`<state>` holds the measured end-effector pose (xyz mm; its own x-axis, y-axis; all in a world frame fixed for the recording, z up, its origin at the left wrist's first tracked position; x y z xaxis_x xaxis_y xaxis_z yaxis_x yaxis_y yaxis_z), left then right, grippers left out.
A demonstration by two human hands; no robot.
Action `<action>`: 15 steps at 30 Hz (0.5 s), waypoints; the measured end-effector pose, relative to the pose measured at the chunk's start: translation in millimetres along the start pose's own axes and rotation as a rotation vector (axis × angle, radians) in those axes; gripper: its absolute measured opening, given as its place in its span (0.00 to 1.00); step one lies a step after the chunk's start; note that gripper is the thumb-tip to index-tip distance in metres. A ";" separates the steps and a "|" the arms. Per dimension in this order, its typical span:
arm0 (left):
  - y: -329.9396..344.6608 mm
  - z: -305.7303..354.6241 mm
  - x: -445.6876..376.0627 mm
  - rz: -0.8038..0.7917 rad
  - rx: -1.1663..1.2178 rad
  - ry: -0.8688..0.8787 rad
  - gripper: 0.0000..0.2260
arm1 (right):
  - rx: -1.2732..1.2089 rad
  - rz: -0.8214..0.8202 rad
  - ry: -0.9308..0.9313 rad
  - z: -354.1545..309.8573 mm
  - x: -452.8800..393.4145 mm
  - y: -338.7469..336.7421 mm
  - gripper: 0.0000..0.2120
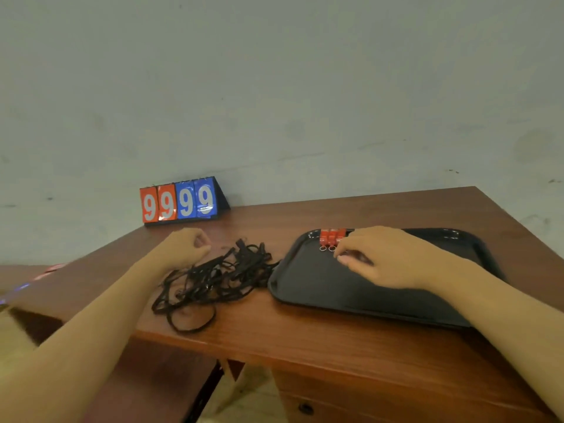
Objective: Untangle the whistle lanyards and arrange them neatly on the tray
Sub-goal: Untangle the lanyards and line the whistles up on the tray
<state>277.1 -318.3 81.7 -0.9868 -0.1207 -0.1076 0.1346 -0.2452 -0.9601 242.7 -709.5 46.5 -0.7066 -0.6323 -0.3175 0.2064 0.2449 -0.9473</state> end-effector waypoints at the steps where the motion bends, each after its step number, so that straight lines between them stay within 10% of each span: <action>1: 3.8 -8.6 1.5 -0.026 -0.041 -0.016 0.04 | -0.010 -0.001 0.005 0.5 0.0 0.8 0.11; 15: 28.6 -2.4 -1.1 -0.204 -0.151 -0.061 0.13 | -0.029 -0.006 0.064 17.9 -2.1 8.5 0.12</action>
<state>281.9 -322.9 53.8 -0.9844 -0.1424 0.1033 -0.0857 -0.1250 -0.9884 258.0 -719.3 38.4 -0.7499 -0.5856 -0.3076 0.1829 0.2633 -0.9472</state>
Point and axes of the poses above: each hand's wrist, its own x-axis away from the middle knuckle, its own y-axis out of the palm, z = x × y, the point moved 1 cm from there along -x, towards the middle knuckle, and after that the axes turned 1 degree about -y, right-handed, at the moved point
